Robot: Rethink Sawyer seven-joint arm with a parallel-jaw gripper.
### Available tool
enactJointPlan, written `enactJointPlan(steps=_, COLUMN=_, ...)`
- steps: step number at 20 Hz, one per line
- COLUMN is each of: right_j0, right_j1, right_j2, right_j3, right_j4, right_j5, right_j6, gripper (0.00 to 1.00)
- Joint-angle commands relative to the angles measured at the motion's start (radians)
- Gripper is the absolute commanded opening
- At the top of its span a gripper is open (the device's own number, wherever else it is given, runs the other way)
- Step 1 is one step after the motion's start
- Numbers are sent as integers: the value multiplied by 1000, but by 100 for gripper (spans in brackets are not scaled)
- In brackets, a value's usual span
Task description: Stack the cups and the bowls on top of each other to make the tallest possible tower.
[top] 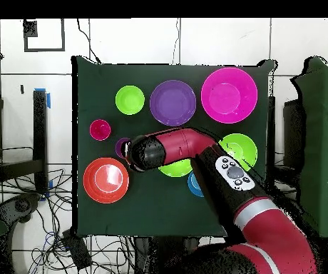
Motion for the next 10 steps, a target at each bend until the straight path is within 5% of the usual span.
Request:
enactJointPlan(steps=1, right_j0=-5, right_j1=53, right_j2=23, right_j3=-65, right_j4=-79, right_j5=60, right_j6=-196, gripper=0)
enactJointPlan(steps=8, right_j0=-11, right_j1=58, right_j2=33, right_j3=-65, right_j4=-94, right_j5=60, right_j6=-194, gripper=0)
enactJointPlan(steps=9, right_j0=-11, right_j1=58, right_j2=34, right_j3=-64, right_j4=-92, right_j5=68, right_j6=-193, gripper=100)
enactJointPlan(steps=10, right_j0=-11, right_j1=58, right_j2=33, right_j3=-63, right_j4=-90, right_j5=67, right_j6=-188, gripper=100)
